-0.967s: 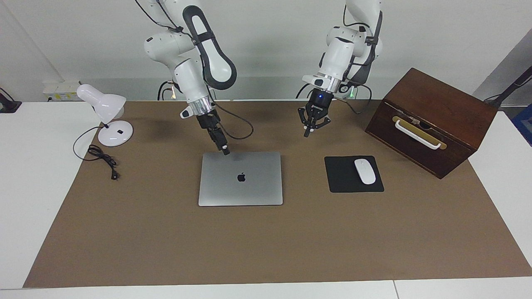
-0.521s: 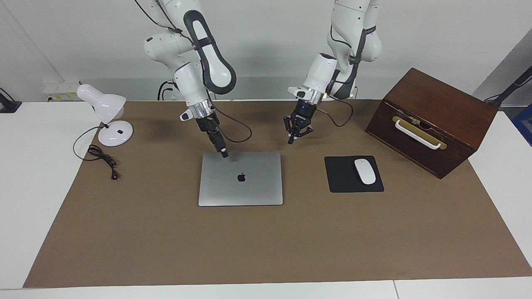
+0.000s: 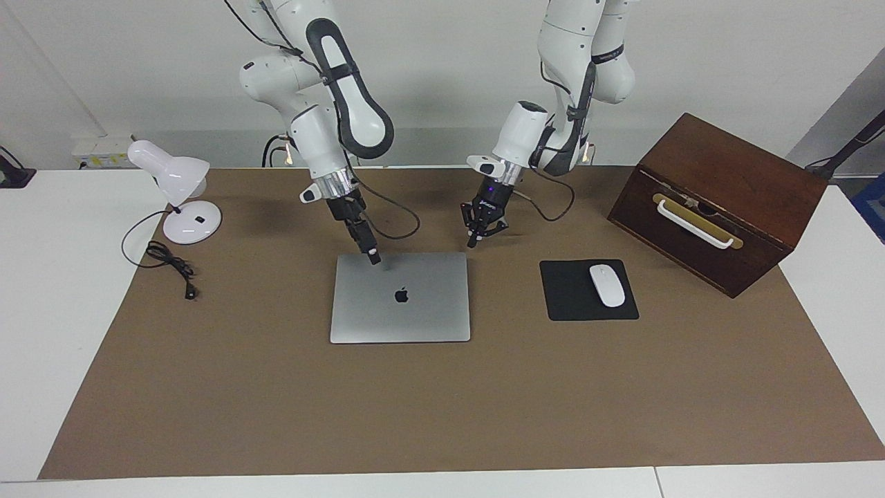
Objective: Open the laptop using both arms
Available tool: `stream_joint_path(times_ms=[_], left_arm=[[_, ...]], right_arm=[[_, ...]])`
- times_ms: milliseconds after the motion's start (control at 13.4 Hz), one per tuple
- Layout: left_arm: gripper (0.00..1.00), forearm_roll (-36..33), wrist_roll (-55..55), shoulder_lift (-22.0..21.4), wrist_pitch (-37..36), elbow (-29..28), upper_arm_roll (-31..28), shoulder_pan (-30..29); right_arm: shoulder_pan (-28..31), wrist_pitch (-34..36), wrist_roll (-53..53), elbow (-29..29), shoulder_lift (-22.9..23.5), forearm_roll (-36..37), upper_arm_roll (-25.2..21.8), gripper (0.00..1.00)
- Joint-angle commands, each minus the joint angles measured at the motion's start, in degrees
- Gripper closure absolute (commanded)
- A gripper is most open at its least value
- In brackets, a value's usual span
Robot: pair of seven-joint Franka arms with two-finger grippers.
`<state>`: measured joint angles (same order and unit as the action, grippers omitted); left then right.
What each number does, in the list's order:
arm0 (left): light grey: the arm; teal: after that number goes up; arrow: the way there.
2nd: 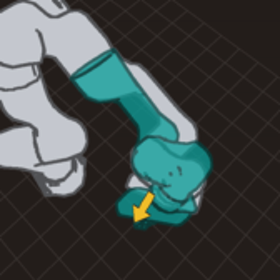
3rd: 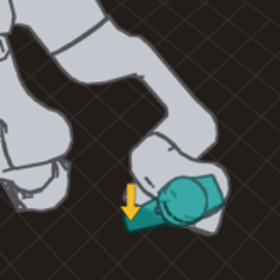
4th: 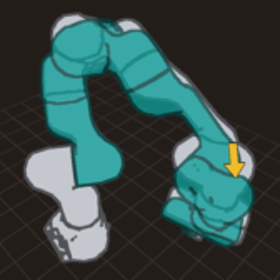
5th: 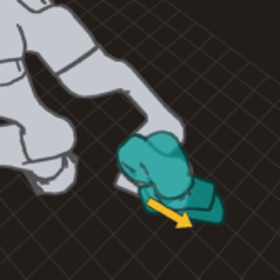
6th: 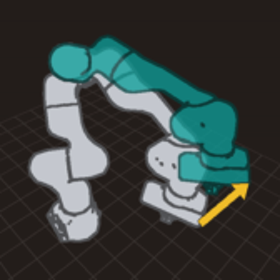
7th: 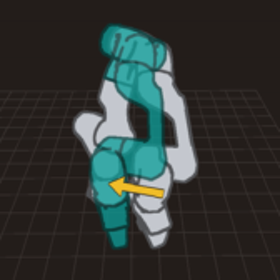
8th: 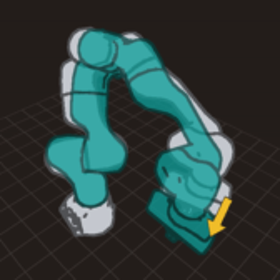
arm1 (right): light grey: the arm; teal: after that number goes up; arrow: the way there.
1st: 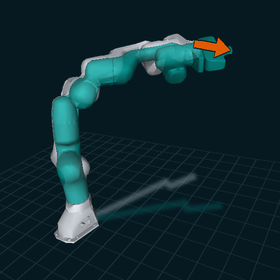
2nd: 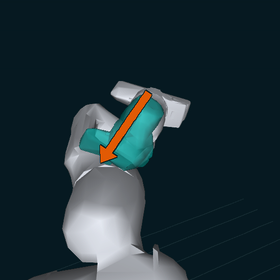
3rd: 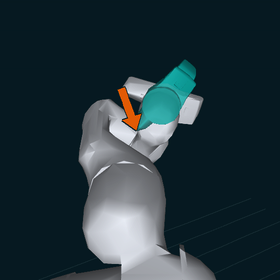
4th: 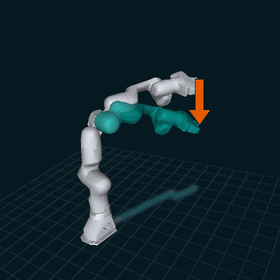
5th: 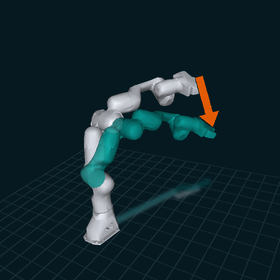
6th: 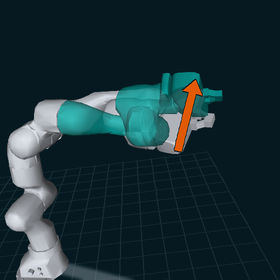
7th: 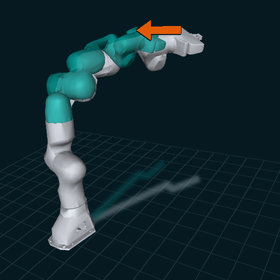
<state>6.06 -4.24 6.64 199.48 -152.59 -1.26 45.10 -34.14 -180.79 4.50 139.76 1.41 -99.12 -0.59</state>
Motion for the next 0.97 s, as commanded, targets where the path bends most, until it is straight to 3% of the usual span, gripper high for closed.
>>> stream_joint_path(times_ms=[0, 893], left_arm=[[1.0, 0.5, -1.0, 3.7, 1.4, 3.3, -0.9, 1.2], [1.0, 0.4, -1.2, 7.9, 1.4, 7.1, -1.0, 1.2]], right_arm=[[1.1, 0.7, 2.3, -1.9, 1.1, -1.9, 0.2, 0.0], [2.0, 0.8, 3.9, -2.0, 1.2, -1.9, 0.2, 0.0]])
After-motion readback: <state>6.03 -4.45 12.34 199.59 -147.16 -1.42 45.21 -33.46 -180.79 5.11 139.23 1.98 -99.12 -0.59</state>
